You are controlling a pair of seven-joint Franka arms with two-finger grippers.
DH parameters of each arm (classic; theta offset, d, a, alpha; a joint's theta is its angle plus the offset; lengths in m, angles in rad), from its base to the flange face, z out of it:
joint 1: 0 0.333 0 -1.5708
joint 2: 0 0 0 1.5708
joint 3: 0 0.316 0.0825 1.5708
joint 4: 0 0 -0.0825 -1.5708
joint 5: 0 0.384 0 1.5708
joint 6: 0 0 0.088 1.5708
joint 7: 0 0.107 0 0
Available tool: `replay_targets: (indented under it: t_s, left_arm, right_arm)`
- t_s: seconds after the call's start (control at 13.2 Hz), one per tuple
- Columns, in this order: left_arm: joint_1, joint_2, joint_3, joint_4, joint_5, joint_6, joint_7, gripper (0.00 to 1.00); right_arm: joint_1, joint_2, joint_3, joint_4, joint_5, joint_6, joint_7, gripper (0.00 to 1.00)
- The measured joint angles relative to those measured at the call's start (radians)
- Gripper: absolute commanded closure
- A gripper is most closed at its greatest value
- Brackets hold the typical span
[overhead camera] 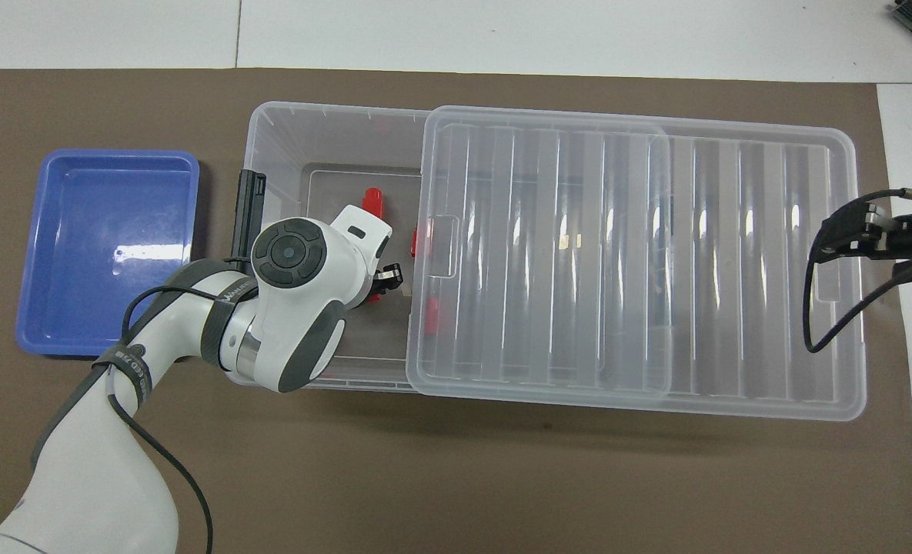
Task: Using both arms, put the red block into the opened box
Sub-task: 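Lower the red block into the box and open the left gripper, then withdraw the left gripper back beside the blue tray, then move the right gripper to the edge of the clear lid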
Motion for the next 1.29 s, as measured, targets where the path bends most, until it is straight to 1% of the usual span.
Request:
replay_targets:
  t_s: [0.08,0.15,0.38,0.46,0.61,0.76,0.84,0.91,1.06,1.14,1.29]
  left_arm:
    - [0.001,-0.003,0.004,0.022,0.000,-0.032,0.000,0.00]
    - [0.004,-0.011,0.009,0.061,0.000,-0.101,0.000,0.00]
    - [0.033,-0.068,0.016,0.232,0.002,-0.400,0.000,0.00]
    - [0.048,-0.095,0.019,0.282,0.004,-0.482,0.000,0.00]
    - [0.098,-0.161,0.027,0.328,0.009,-0.578,0.000,0.00]
    - [0.205,-0.241,0.032,0.331,0.012,-0.666,0.029,0.00]
    - [0.265,-0.279,0.034,0.331,0.013,-0.726,0.101,0.00]
    - [0.321,-0.314,0.037,0.331,0.013,-0.797,0.218,0.00]
    - [0.415,-0.368,0.043,0.329,0.031,-0.930,0.495,0.00]
    - [0.449,-0.382,0.045,0.325,0.041,-0.953,0.598,0.00]
    - [0.478,-0.387,0.045,0.312,0.044,-0.953,0.684,0.00]
  right_arm:
    - [-0.018,-0.004,-0.001,-0.023,0.000,0.043,-0.025,1.00]
    - [-0.039,-0.012,-0.003,-0.057,0.000,0.092,-0.065,1.00]
    - [-0.119,-0.053,-0.009,-0.203,0.000,0.254,-0.118,1.00]
    - [-0.146,-0.064,-0.010,-0.249,0.000,0.298,-0.120,1.00]
    - [-0.181,-0.068,-0.012,-0.318,-0.002,0.384,-0.128,1.00]
    - [-0.208,-0.064,-0.012,-0.364,-0.003,0.450,-0.128,1.00]
    - [-0.216,-0.056,-0.013,-0.375,-0.003,0.482,-0.128,1.00]
    - [-0.220,-0.044,-0.013,-0.380,-0.003,0.510,-0.128,1.00]
    - [-0.221,-0.015,-0.013,-0.382,-0.003,0.537,-0.128,1.00]
    - [-0.221,-0.003,-0.012,-0.382,-0.003,0.549,-0.128,1.00]
    - [-0.219,0.008,-0.011,-0.382,-0.003,0.565,-0.128,1.00]
